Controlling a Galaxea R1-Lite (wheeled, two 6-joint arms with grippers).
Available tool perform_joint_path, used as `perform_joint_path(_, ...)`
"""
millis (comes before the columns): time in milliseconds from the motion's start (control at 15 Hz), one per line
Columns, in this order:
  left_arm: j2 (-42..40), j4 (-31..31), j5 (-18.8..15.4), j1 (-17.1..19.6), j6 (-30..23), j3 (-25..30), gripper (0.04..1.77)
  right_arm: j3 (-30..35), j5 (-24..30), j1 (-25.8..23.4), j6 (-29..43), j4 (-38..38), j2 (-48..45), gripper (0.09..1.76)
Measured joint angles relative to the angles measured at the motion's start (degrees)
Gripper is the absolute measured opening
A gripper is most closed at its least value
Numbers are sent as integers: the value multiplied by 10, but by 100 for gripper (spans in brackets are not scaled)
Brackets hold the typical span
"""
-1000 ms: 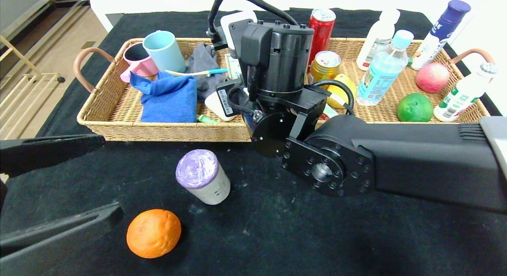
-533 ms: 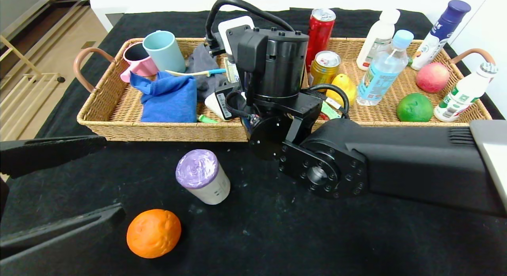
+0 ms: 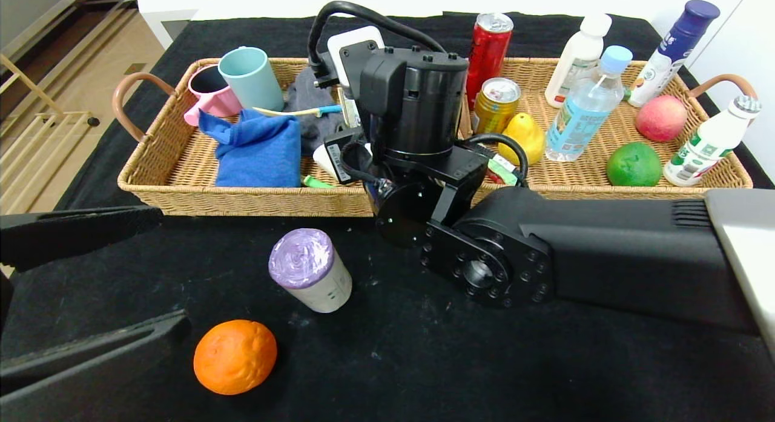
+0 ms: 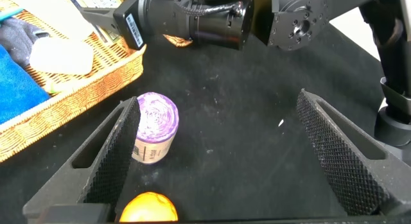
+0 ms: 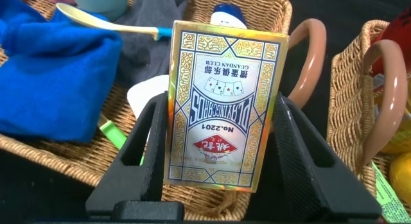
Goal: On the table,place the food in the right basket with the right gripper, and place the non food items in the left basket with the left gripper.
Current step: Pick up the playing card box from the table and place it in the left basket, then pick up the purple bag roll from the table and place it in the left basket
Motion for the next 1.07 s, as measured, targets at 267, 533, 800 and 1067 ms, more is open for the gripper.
perform_joint_path(267, 0, 0, 0, 0, 0, 0, 176, -2, 0, 0, -6, -15, 5, 122)
perform_joint_path(533, -1, 0, 0, 0, 5, 0, 176, -2, 0, 0, -7, -22, 6, 141)
perform_joint_path(800, -1, 0, 0, 0, 5, 1, 176, 0, -1, 2, -6, -23, 5, 153)
perform_joint_path(1067, -2, -1, 0, 1, 4, -1, 176, 10, -3, 6, -3, -25, -12, 160)
